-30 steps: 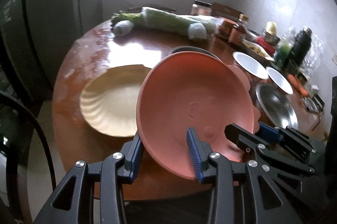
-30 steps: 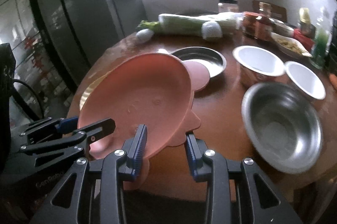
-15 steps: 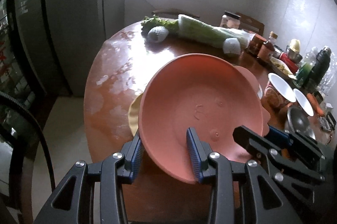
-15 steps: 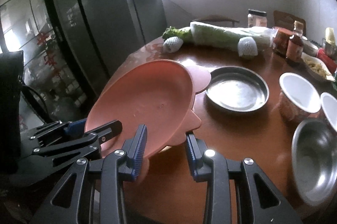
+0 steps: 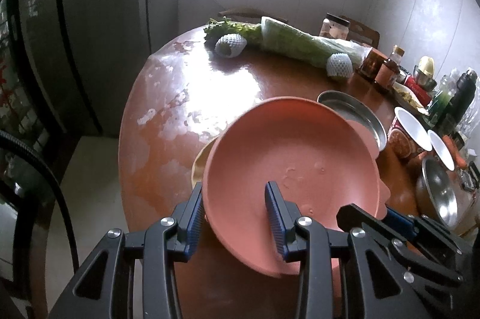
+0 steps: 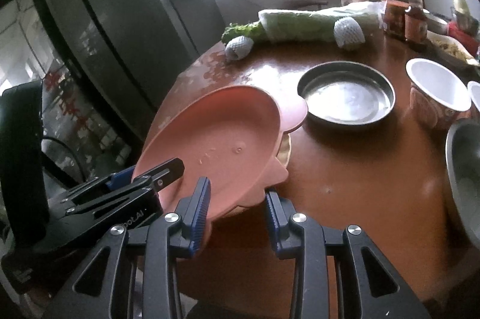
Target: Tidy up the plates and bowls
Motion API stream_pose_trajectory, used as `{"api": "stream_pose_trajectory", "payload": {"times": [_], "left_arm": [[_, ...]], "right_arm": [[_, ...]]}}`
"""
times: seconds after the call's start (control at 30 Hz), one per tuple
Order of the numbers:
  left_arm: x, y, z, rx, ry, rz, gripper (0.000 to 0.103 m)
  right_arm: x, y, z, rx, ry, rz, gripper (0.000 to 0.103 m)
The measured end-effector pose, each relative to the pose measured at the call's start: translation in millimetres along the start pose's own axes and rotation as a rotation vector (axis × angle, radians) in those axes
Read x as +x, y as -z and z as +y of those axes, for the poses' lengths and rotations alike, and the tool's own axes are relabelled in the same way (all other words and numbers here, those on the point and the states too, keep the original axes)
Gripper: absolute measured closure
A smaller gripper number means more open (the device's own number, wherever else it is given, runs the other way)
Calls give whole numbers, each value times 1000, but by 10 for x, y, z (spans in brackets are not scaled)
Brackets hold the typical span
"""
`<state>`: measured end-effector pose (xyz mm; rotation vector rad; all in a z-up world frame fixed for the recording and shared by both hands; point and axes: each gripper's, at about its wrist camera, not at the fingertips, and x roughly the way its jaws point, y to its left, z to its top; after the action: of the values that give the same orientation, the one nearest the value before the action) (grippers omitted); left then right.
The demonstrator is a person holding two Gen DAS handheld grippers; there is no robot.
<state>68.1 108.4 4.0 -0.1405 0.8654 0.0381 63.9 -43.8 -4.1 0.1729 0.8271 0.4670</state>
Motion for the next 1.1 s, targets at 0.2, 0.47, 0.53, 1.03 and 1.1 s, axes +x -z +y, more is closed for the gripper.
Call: {"api": "stream_pose_trajectory", "payload": {"times": [0.2,0.47,0.53,1.03,1.1], "left_arm": [[94,-33,-6,4,5,9,64],[181,-66,51,-20,19,16,64],[187,-73,62,-21,15,13,64],[429,-257,100,-19,-8,13,64],[437,-285,111,-20,-10,6,64]], "right_arm": [[83,23,-36,22,19,24,66],[128,46,-40,49,11,47,65],[132,39,-33,51,11,48,65],[213,38,126,-56,29,20,57],[234,32,139,-68,27,21,57]]}}
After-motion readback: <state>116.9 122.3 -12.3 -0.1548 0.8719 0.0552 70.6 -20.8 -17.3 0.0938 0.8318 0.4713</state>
